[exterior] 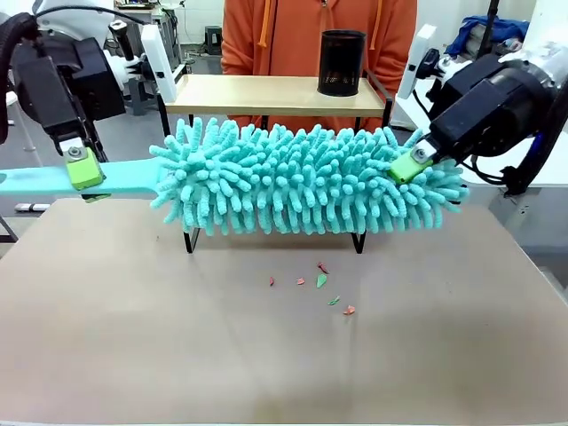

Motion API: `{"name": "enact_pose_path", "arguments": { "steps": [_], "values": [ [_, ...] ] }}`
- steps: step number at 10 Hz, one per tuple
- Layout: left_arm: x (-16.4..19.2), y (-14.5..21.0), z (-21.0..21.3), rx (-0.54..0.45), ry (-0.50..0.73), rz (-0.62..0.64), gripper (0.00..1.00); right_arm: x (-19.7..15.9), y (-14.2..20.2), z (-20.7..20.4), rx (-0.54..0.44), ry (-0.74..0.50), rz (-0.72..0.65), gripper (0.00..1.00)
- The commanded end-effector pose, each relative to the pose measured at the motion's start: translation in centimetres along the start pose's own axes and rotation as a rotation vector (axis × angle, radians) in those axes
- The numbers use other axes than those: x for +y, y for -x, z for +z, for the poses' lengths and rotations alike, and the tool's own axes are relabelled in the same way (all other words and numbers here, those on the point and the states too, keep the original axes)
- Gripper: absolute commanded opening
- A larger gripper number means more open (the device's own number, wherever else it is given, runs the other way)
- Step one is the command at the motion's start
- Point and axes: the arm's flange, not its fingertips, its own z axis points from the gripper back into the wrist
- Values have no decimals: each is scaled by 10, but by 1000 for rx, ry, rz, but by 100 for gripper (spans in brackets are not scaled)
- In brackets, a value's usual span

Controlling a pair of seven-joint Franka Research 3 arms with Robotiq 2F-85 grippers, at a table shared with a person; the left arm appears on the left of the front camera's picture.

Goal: Clean the shelf.
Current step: Hand the Duster back to the human.

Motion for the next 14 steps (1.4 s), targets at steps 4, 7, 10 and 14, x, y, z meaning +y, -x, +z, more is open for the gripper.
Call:
{"name": "enact_pose_path", "arguments": {
  "steps": [4, 7, 10, 14],
  "values": [
    [-3, -1, 4, 15, 4, 1, 12, 4, 0, 6, -4, -9, -6, 0],
    [-3, -2, 4, 9, -6, 3, 12, 5, -1, 9, -13, -7, -1, 0],
    [-4, -2, 16, -127, -100, -11, 100, 2, 1, 12, -16, -12, -19, 0],
    [-6, 59, 101, -760, -285, 32, 100, 0, 16, 46, -88, -23, -53, 0]
  ]
}}
